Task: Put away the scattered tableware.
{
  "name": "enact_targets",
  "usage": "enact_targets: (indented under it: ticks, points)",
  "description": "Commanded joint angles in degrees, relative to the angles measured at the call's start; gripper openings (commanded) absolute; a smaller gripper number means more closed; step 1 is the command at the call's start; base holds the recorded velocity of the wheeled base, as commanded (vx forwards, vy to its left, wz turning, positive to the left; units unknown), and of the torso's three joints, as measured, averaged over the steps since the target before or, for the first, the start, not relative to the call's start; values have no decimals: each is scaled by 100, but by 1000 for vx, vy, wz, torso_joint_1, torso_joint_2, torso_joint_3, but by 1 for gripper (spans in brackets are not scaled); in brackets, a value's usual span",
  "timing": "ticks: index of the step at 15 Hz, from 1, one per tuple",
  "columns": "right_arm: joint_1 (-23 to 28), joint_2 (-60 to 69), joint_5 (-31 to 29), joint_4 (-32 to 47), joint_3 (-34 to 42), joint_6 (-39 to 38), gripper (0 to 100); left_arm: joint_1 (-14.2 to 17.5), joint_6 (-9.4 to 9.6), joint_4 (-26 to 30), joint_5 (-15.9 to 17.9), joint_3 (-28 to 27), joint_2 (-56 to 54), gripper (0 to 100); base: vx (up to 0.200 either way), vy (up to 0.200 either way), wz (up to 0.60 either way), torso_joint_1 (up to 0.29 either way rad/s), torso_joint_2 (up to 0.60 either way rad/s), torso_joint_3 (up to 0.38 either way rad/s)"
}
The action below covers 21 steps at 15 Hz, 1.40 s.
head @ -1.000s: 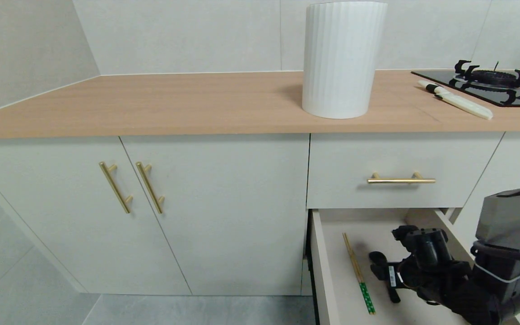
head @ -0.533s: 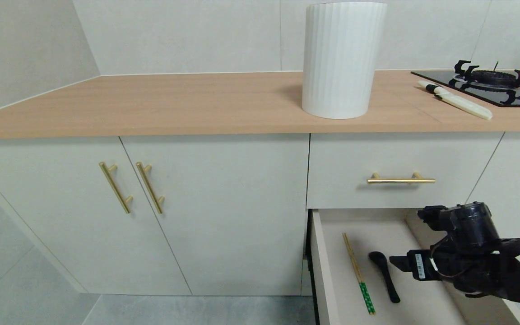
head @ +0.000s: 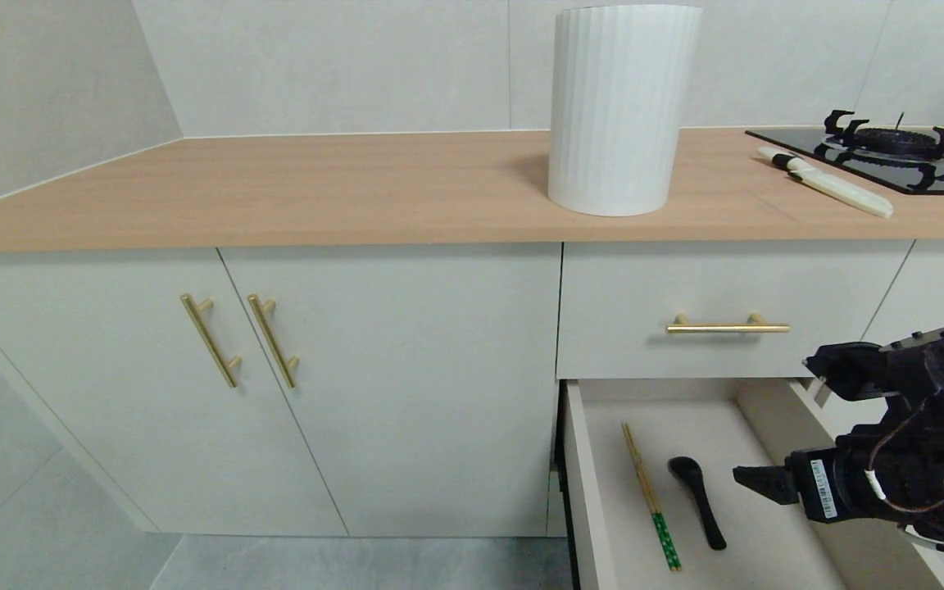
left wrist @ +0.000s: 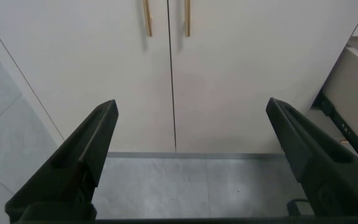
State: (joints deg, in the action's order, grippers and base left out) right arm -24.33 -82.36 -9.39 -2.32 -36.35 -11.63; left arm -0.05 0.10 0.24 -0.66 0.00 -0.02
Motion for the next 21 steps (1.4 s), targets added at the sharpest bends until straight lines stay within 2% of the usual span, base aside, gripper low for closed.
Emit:
enact_targets:
  ticks: [1, 4, 15, 18, 21]
  points:
    - [-45, 194, -2, 3, -12, 3, 100, 5, -1, 2, -4, 0, 2, 100, 0, 0, 0, 0, 0, 0]
    - [-98, 194, -2, 21, -3, 3, 100, 5, -1, 2, -4, 0, 2, 100, 0, 0, 0, 0, 0, 0]
    - [-344, 247, -2, 460, 5, 135, 100, -4, -1, 2, -4, 0, 2, 100, -200, 0, 0, 4, 4, 4]
    - [-458, 238, 7, 610, 58, 179, 100, 5, -1, 2, -4, 0, 2, 100, 0, 0, 0, 0, 0, 0]
    - [-766, 203, 192, 1207, 102, 390, 100, 5, -1, 2, -4, 0, 2, 100, 0, 0, 0, 0, 0, 0]
